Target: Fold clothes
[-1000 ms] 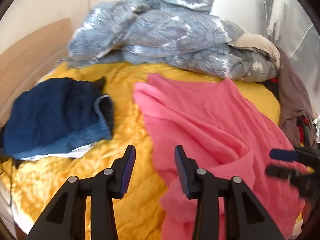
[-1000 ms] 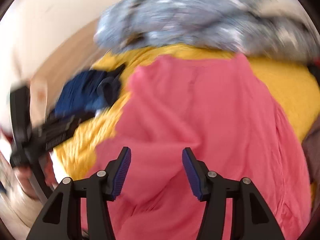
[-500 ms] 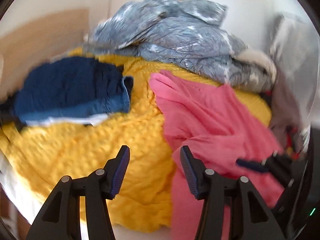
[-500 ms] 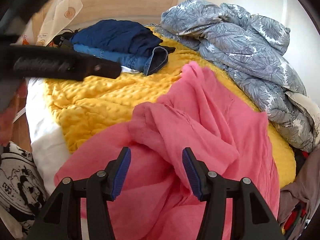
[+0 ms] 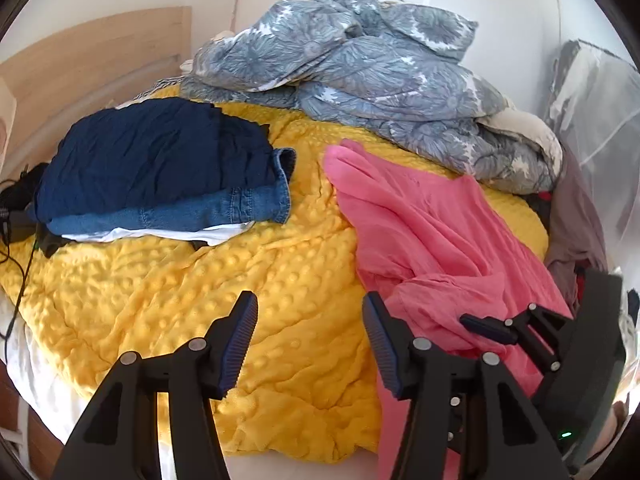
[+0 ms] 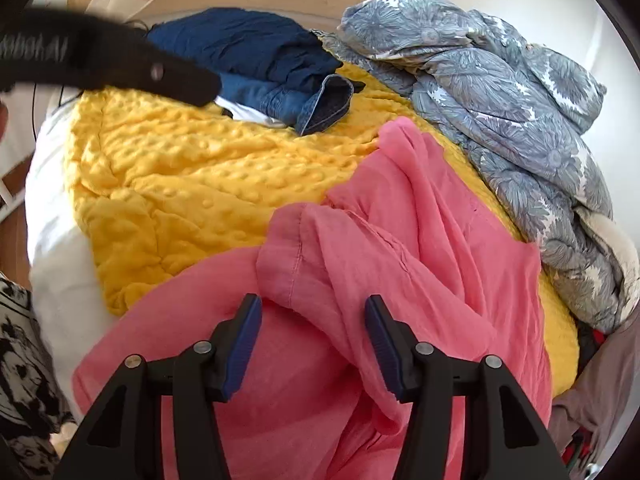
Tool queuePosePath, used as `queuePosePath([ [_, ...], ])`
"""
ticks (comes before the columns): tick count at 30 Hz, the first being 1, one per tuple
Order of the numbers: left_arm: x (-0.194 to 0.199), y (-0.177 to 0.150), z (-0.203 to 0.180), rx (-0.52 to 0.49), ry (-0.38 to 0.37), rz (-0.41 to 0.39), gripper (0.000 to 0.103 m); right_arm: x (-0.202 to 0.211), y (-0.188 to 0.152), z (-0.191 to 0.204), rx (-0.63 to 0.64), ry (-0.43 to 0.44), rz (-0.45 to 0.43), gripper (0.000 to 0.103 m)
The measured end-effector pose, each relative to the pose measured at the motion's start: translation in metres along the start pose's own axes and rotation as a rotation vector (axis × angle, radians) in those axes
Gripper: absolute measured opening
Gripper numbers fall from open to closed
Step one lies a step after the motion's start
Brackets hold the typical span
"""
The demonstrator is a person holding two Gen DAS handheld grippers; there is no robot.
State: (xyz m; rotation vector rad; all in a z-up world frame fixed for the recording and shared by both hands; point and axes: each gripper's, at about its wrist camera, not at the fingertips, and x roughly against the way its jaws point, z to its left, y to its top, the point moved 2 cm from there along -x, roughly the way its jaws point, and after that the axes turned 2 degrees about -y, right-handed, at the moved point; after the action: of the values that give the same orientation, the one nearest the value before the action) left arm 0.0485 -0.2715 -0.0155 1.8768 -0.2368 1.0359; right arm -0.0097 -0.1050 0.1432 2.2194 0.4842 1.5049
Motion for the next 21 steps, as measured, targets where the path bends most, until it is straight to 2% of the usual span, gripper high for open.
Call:
queuePosePath([
  [3, 0.000, 0.000, -0.001, 0.000, -0.016, 0.004, 0.060, -0.007, 0.001, -0.005, -0.015, -0.017, 0.018, 0.054],
  [4, 0.000, 0.000, -0.002, -0.004, -0.017, 0.004, 0.060, -0.010, 0.001, -0.008, -0.037, -0.008, 0.022, 0.037],
  [5, 0.000, 0.000, -0.003, -0.009, -0.018, 0.005, 0.060, -0.011, 0.001, -0.013, -0.070, 0.015, 0.023, 0.010],
  [6, 0.000, -0.001, -0.003, -0.014, -0.016, 0.003, 0.061, -0.011, 0.001, -0.021, -0.123, 0.051, 0.026, 0.001],
  [8, 0.001, 0.000, -0.003, -0.017, -0.012, 0.000, 0.062, -0.009, -0.001, -0.040, -0.248, 0.124, 0.021, 0.001],
  [11, 0.001, 0.000, 0.000, -0.010, -0.011, 0.001, 0.062, 0.004, -0.007, -0.071, -0.433, 0.218, -0.034, 0.001],
  [15, -0.001, -0.001, -0.001, -0.010, -0.014, 0.009, 0.063, 0.037, -0.025, -0.108, -0.702, 0.395, -0.183, 0.001],
  [18, -0.004, -0.003, -0.006, -0.028, -0.017, 0.021, 0.064, 0.062, -0.043, -0.133, -0.861, 0.482, -0.292, 0.001],
  [21, -0.008, -0.006, -0.013, -0.044, -0.025, 0.045, 0.064, 0.075, -0.065, -0.152, -1.000, 0.552, -0.359, 0.001],
])
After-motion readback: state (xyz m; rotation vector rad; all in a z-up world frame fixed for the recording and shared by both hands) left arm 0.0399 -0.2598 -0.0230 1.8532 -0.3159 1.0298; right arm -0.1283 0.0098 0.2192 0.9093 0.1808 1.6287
